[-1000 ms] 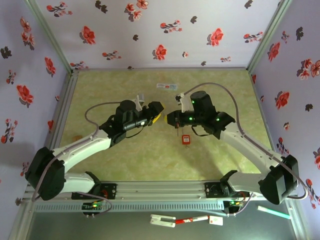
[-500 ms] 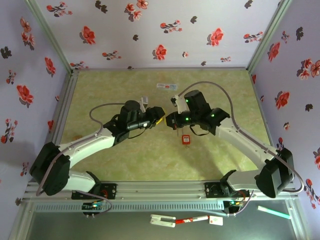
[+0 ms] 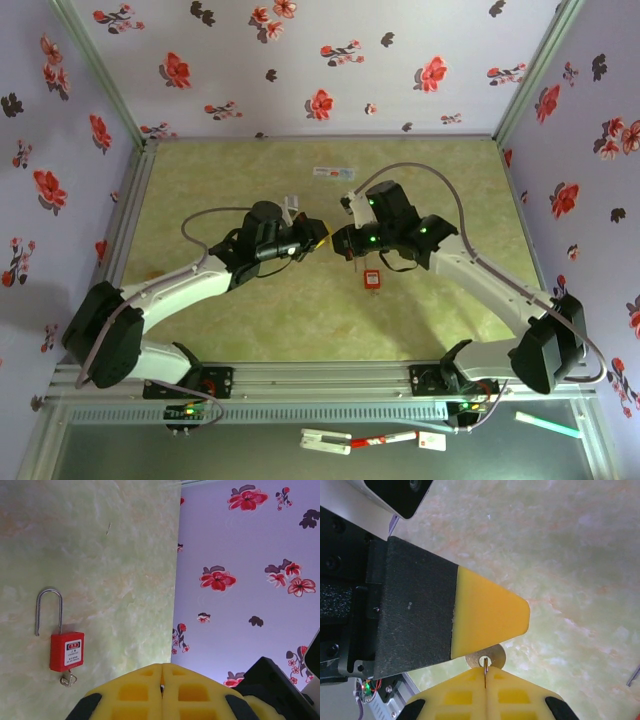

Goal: Unlock with the key

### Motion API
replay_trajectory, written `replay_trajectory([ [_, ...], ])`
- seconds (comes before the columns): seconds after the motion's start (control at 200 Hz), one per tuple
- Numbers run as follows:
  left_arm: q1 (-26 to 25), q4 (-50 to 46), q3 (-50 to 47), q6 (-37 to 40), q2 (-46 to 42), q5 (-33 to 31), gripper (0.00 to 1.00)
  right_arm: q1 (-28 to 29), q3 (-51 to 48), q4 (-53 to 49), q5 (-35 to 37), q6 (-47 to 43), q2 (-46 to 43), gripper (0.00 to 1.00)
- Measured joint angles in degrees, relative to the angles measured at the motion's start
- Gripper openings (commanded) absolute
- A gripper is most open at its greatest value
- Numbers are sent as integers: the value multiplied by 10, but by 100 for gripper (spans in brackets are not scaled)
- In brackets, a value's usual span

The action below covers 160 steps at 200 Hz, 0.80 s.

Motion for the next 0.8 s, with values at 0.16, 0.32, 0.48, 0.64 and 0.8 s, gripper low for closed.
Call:
replay_trajectory([
  [0.16,2,2,1,31,-9,0,0,0,-41,39,20,66,-40,39],
  [0.32,6,-6,14,99,-26,-19,0,-6,-113,128,35,182,-97,62],
  [0.48,6,5,17,170,-50,-36,0,-6,-167,233,38,288,-151,65],
  [0.64,2,50,16,216,-66,-51,0,-6,-202,367,33,369,-162,62],
  [0.8,-5,98,3,228,-76,-62,0,-2,-243,469,30,422,-151,54],
])
